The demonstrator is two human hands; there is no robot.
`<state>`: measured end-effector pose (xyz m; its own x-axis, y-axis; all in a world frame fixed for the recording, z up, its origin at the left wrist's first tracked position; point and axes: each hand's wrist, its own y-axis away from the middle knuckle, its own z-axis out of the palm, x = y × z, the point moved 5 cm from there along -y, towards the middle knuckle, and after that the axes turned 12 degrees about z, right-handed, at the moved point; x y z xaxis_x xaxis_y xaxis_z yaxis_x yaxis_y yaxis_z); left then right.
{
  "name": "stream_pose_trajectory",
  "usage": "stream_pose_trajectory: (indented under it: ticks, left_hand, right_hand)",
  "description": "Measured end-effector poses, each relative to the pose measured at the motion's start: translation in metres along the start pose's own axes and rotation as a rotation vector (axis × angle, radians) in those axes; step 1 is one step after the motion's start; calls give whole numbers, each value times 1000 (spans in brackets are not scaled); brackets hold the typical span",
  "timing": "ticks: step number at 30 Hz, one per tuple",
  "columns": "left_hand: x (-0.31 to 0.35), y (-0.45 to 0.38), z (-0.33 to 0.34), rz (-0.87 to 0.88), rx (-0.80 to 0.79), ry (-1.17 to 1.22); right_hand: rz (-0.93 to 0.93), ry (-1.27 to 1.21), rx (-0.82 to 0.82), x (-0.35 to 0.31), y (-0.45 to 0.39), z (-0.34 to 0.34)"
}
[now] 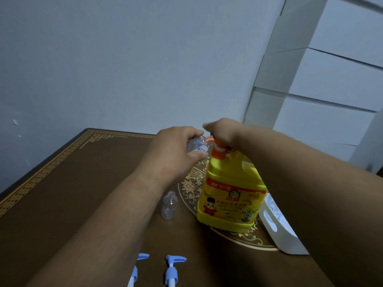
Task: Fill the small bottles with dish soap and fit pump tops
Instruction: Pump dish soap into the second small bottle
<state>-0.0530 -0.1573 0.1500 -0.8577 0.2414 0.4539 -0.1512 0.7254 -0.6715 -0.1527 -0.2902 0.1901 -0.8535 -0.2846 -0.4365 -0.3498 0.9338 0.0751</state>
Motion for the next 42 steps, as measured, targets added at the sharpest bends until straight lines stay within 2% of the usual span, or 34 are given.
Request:
stream_pose_trajectory:
  ticks: [2,4,10,18,20,25,28,30,33,36,39,42]
  left_hand:
    - [-2,0,0,-11,-18,13]
    - [-2,0,0,-11,-13,7]
    - [3,-1,-2,5,48,25]
    - [-3,0,2,-5,-19,1]
    - [-3,0,1,-4,-15,16]
    - [-1,-2,-1,7,40,55]
    - [0,-2,-1,5,45,52]
    - [0,-1,0,4,42,37]
    - [-1,0,2,3,15,-2]
    - [-3,0,2,-8,3,4]
    - [-3,0,3,-9,9,23]
    - [0,-1,-1,-10,51,46]
  right_hand:
    - [15,100,4,-3,6,1]
    - [57,-13,-58,1,2,3]
    - [27,-208,-10,10,0,-5]
    - [91,15,-67,-1,7,7]
    - [35,47,-76,-1,5,6]
    - [53,-208,-35,10,-3,-4]
    - [18,-174,-23,9,-3,-4]
    - [-28,-61,-9,4,1,-1]
    - [76,-26,5,1,-6,3]
    - [67,86,-1,-3,-4,5]
    - [12,49,-43,1,1,5]
    - [30,-194,-52,7,0,-2]
